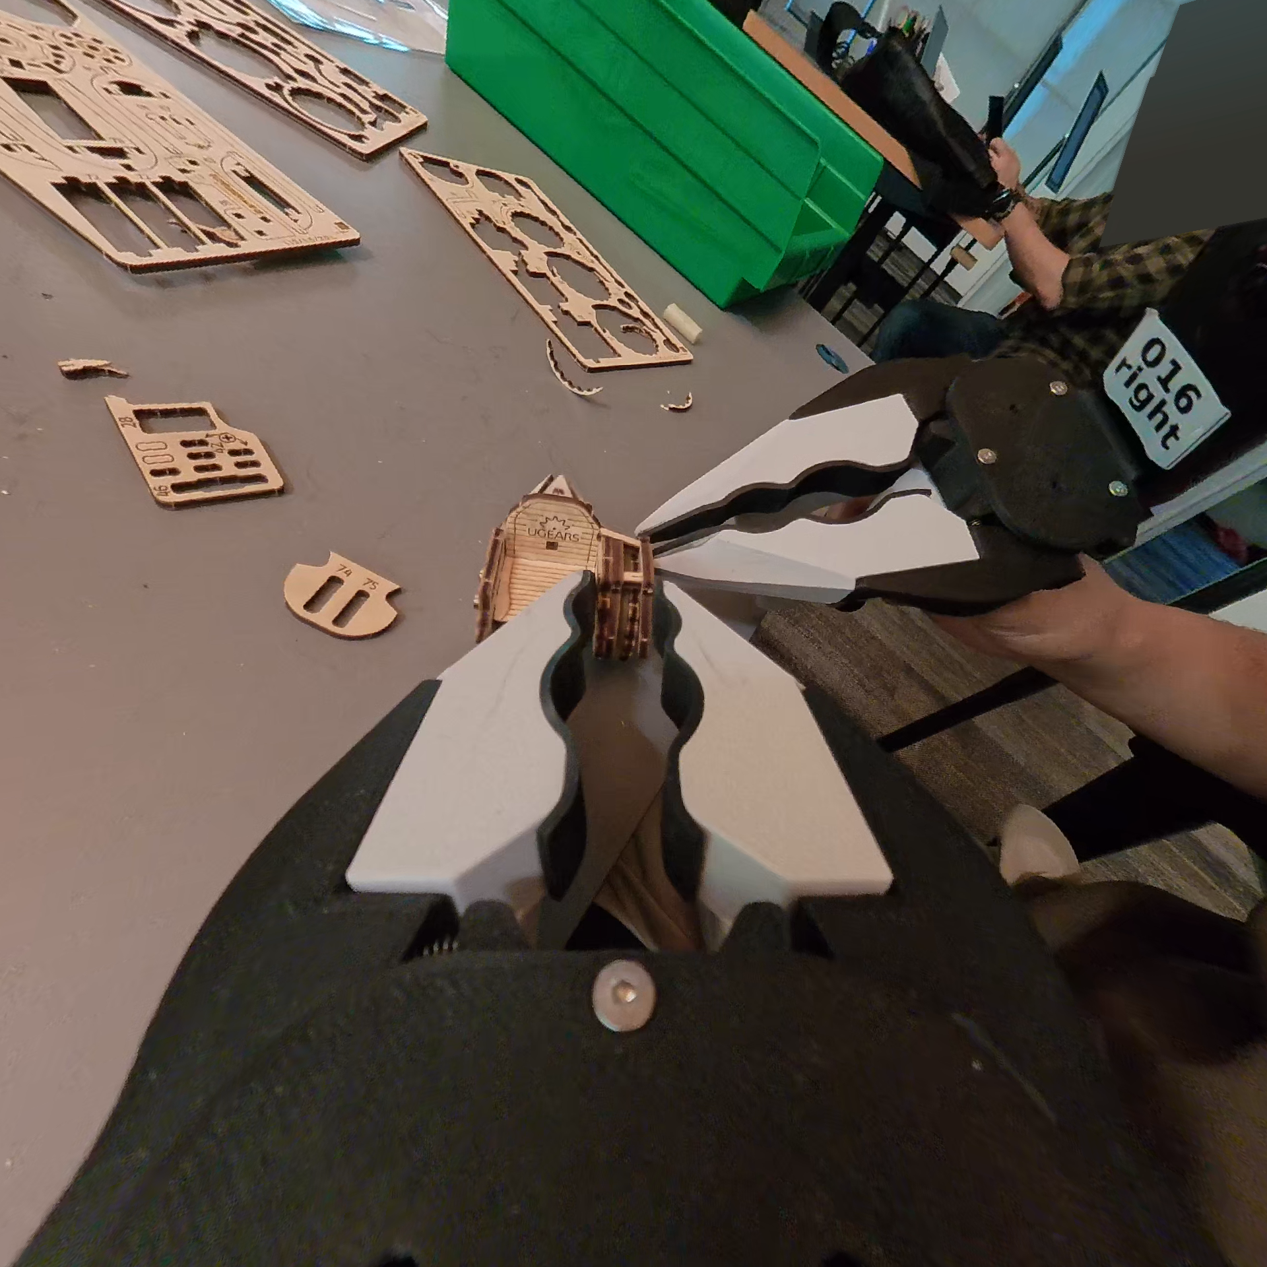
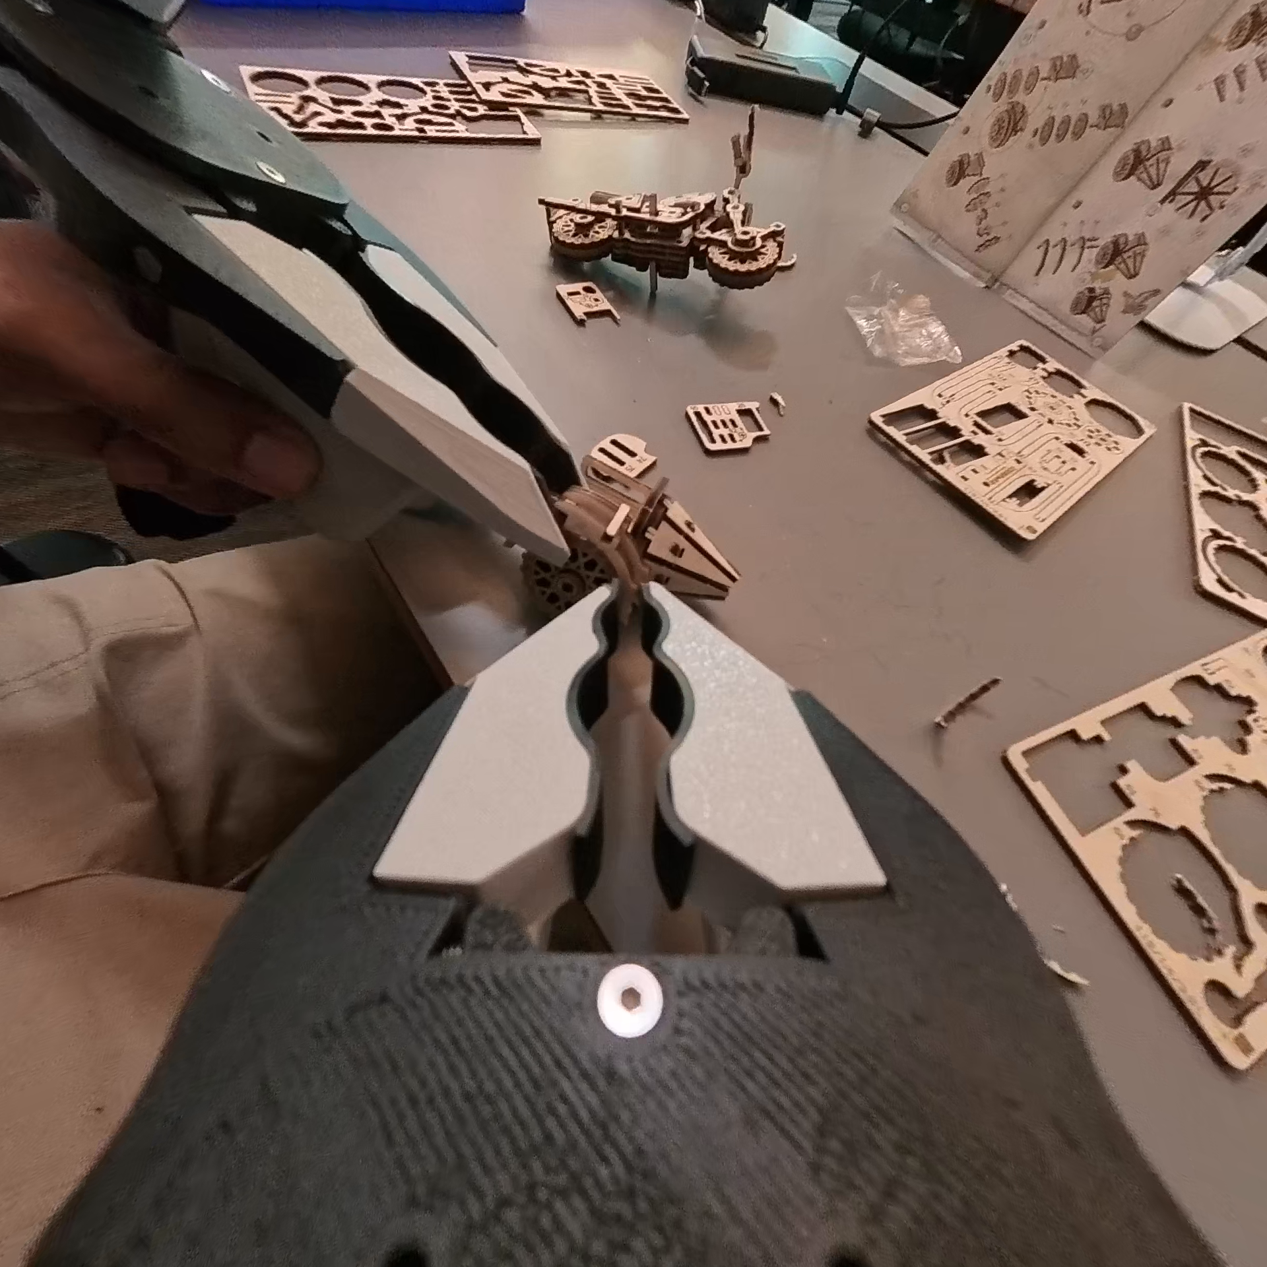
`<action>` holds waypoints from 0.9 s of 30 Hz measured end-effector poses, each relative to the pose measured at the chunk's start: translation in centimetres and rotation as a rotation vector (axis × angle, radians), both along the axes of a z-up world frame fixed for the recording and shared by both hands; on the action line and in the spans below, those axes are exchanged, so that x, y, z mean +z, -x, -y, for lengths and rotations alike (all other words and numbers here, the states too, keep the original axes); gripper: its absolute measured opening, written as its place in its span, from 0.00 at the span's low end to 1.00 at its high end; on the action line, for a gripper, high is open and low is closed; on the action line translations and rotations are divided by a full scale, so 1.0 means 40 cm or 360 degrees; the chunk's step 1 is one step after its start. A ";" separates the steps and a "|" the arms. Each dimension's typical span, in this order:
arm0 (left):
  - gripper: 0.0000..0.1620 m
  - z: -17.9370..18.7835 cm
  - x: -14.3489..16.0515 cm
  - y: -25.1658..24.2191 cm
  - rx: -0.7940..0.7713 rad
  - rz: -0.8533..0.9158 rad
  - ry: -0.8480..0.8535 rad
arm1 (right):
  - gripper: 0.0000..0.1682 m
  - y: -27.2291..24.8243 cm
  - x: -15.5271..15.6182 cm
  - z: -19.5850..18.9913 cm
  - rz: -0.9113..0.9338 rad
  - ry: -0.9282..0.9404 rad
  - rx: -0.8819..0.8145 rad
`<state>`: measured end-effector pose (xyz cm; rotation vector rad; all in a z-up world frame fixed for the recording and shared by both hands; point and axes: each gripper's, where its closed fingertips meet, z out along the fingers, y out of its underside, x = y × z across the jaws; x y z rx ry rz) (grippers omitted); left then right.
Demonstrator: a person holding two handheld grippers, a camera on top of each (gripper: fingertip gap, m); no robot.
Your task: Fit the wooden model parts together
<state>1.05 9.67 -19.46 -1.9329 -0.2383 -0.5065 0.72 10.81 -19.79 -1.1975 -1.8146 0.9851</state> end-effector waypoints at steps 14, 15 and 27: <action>0.07 0.003 0.005 -0.002 -0.0017 -0.0046 -0.0017 | 0.02 0.000 0.003 0.000 0.0000 0.0010 -0.0003; 0.07 0.003 0.005 -0.002 -0.0016 -0.0058 -0.0018 | 0.02 0.000 0.003 0.000 0.0002 0.0014 -0.0004; 0.07 0.004 0.003 -0.004 -0.0028 -0.0133 -0.0021 | 0.02 -0.004 0.007 -0.001 0.0009 0.0041 0.0005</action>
